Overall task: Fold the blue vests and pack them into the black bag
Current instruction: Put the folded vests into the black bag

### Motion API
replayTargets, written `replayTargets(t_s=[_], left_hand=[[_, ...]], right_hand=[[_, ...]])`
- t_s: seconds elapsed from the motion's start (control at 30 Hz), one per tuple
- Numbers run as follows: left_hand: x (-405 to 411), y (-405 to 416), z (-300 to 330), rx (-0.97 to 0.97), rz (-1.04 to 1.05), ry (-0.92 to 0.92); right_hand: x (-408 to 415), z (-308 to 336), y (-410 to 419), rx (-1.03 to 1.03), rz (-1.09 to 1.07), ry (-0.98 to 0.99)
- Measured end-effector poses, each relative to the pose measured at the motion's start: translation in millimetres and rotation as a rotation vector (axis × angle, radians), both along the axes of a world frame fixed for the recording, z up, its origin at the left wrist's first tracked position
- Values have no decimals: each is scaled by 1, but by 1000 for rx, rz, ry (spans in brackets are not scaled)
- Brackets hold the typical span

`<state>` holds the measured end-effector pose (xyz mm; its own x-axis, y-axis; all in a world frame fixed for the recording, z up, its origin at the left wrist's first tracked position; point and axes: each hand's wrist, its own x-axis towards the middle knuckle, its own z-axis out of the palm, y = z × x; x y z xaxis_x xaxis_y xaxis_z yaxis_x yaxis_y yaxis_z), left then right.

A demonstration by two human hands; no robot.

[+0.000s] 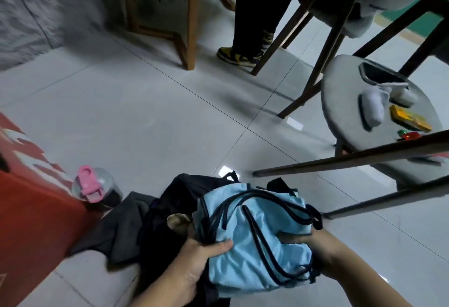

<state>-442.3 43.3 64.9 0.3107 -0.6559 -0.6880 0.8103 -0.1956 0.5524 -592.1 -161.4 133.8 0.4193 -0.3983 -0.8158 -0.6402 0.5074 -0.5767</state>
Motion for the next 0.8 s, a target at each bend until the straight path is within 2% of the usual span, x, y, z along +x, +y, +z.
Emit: replayTargets(t_s=[0.17,0.4,0.6,0.7,0.8], left_hand=[[-14,26,-34,81,23,25],[-16,22,-62,98,24,150],[-32,17,-83,190,3,370],[-37,16,-97,200,5,490],[-40,24,-117,212,59,503]], right_hand=[[34,-20,-12,-91,387,20],[65,-54,-17,-227,576,285],[92,-83,-16,-348,817,550],[105,-98,-18,-378,896,585],[113,-121,-20,-300,942,499]])
